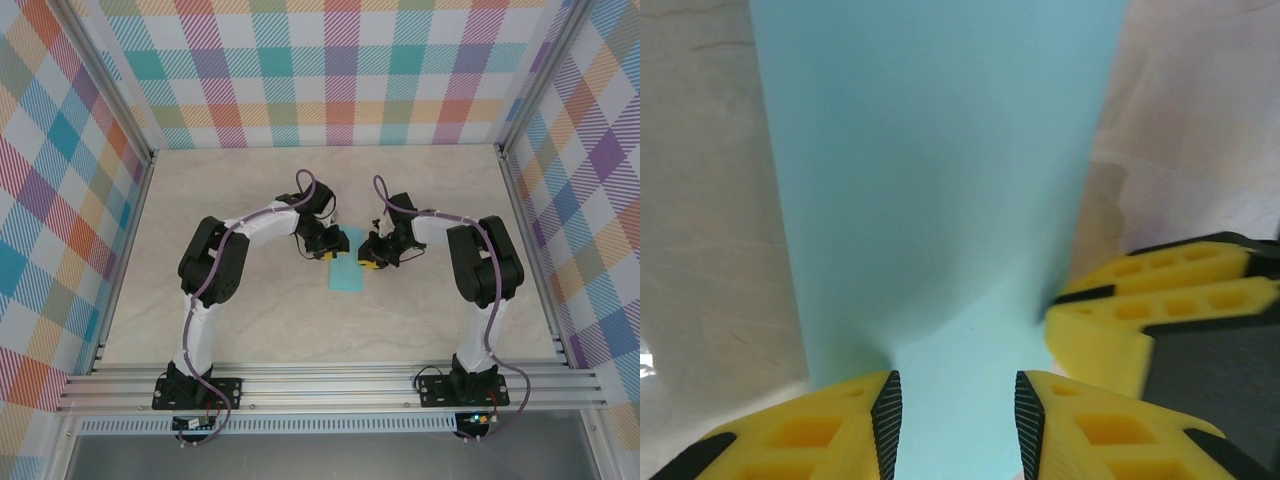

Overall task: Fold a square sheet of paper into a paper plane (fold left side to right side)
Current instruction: First fold the square sheet of paper in half at the center of the table.

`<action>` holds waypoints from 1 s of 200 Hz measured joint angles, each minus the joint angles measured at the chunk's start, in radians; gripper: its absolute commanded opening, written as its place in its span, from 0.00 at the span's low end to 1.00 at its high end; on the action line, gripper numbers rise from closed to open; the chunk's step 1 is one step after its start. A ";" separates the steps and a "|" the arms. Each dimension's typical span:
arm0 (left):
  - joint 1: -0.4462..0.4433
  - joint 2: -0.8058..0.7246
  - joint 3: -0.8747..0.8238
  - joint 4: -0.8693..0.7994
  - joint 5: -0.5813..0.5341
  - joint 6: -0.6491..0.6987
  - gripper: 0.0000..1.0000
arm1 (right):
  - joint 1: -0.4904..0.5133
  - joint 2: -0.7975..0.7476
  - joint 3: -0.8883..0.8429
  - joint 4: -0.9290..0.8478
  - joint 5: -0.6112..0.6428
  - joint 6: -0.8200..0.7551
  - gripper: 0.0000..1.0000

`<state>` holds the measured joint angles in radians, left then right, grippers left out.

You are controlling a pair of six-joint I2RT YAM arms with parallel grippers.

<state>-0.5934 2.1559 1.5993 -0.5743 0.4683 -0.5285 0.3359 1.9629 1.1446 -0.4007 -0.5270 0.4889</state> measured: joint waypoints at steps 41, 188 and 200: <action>0.007 0.013 -0.013 0.001 -0.023 0.007 0.36 | 0.003 0.000 0.003 -0.005 0.010 -0.002 0.16; 0.081 -0.075 -0.152 0.052 -0.007 0.055 0.41 | 0.005 0.006 0.016 -0.024 0.017 -0.007 0.16; 0.087 -0.092 -0.164 0.053 -0.006 0.055 0.41 | 0.005 0.006 0.017 -0.025 0.018 -0.007 0.16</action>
<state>-0.5068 2.0636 1.4349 -0.5213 0.4622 -0.4732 0.3412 1.9694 1.1614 -0.4259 -0.5095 0.4816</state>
